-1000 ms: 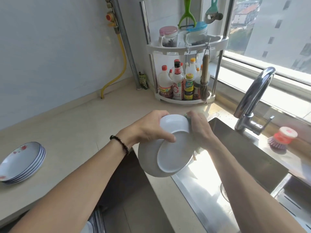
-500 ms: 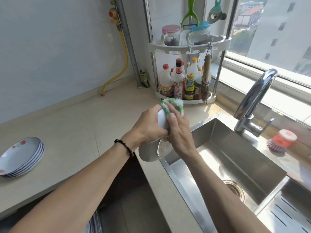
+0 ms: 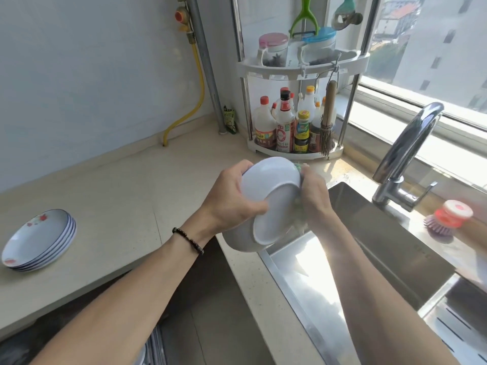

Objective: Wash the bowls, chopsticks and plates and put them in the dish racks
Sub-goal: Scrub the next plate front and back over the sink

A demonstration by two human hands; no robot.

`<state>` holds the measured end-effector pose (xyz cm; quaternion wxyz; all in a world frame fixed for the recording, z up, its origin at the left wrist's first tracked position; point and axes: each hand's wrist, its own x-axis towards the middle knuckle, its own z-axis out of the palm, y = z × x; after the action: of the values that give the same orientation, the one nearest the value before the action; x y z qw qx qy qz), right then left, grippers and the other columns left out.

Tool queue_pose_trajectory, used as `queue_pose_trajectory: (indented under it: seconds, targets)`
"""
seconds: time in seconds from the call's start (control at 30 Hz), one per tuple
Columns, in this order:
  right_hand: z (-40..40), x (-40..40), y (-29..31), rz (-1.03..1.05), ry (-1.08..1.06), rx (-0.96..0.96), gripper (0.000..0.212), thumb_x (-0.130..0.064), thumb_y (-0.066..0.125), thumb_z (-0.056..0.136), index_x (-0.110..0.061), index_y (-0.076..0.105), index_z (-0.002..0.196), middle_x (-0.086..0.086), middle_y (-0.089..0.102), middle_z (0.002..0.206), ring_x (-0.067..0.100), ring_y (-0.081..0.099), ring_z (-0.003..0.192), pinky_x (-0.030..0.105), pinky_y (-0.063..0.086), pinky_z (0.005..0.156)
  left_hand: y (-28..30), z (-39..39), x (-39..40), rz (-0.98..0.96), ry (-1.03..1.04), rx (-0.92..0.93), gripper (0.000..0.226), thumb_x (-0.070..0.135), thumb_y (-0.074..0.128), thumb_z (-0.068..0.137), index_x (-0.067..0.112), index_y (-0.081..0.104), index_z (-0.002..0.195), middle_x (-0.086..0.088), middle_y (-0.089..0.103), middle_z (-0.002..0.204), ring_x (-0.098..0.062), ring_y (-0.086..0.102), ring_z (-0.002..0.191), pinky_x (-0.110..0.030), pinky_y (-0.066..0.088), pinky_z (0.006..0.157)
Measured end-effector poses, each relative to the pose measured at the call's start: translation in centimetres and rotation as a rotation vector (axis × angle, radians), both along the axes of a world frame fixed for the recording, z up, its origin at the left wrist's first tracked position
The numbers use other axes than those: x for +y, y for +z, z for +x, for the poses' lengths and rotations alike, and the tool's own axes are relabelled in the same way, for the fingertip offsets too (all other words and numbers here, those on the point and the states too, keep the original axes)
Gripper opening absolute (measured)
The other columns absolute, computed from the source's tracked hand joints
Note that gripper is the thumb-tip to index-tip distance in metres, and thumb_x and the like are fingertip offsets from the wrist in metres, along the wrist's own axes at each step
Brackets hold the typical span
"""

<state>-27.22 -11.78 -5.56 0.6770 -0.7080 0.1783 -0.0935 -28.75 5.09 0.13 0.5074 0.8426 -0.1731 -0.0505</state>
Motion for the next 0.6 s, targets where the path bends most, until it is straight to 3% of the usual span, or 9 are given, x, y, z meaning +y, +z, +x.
queue_pose_trajectory:
  seconds: [0.07,0.17,0.27,0.37,0.43,0.53,0.6]
  targets:
    - [0.0,-1.0,0.0,-0.025,-0.041,0.109,0.034,-0.028,0.032,0.099,-0.01,0.048,0.075,0.008,0.053,0.077,0.026,0.047,0.075,0.037,0.036,0.066,-0.1,-0.1,0.4,-0.072,-0.021,0.043,0.044,0.012,0.079,0.058,0.022,0.061,0.097,-0.003,0.071,0.095,-0.022,0.07,0.088,-0.036,0.058,0.073]
    - [-0.5,-1.9,0.2,-0.125,0.001,0.117,0.033,-0.028,0.034,0.098,-0.008,0.045,0.073,0.006,0.049,0.077,0.024,0.041,0.076,0.039,0.034,0.07,0.8,0.4,0.8,-0.071,-0.128,0.212,0.052,0.012,0.083,0.059,0.017,0.062,0.106,-0.001,0.073,0.097,-0.019,0.071,0.09,-0.032,0.058,0.075]
    - [-0.7,-1.9,1.3,-0.179,0.139,0.04,0.029,-0.029,0.04,0.097,-0.009,0.047,0.077,0.007,0.046,0.069,0.021,0.041,0.069,0.037,0.032,0.062,2.2,1.3,-0.2,0.141,-0.267,0.308,0.054,0.01,0.089,0.061,0.015,0.062,0.107,-0.003,0.073,0.095,-0.013,0.071,0.084,-0.024,0.058,0.073]
    - [-0.6,-1.2,1.6,-0.219,0.242,-0.1,0.034,-0.039,0.038,0.089,-0.014,0.05,0.07,0.004,0.049,0.067,0.019,0.044,0.065,0.036,0.036,0.063,2.2,1.6,-2.0,0.274,-0.268,0.25,0.043,-0.007,0.081,0.068,0.02,0.06,0.094,0.001,0.067,0.084,-0.009,0.064,0.07,-0.021,0.054,0.062]
    - [-1.2,-0.1,0.9,-0.234,0.253,-0.253,0.038,-0.039,0.035,0.095,-0.015,0.061,0.08,-0.001,0.057,0.08,0.017,0.052,0.077,0.037,0.041,0.072,1.0,1.5,-2.4,0.272,-0.193,0.198,0.047,0.001,0.082,0.062,0.018,0.062,0.1,0.001,0.069,0.088,-0.016,0.066,0.079,-0.028,0.056,0.068]
    - [-2.0,1.2,-0.9,-0.299,0.274,-0.38,0.042,-0.036,0.034,0.102,-0.017,0.067,0.12,0.002,0.06,0.118,0.021,0.054,0.114,0.035,0.042,0.098,-0.1,1.2,-2.6,0.268,-0.094,0.093,0.062,0.018,0.081,0.053,0.021,0.062,0.113,-0.001,0.07,0.101,-0.022,0.068,0.093,-0.041,0.059,0.079]
    - [-1.6,0.2,-1.0,-0.11,0.185,-0.231,0.04,-0.033,0.032,0.103,-0.019,0.068,0.112,0.003,0.063,0.119,0.021,0.056,0.115,0.031,0.044,0.093,-0.2,1.2,-2.6,0.248,-0.083,0.078,0.05,0.009,0.083,0.061,0.023,0.059,0.103,-0.001,0.067,0.096,-0.021,0.066,0.087,-0.035,0.057,0.071]
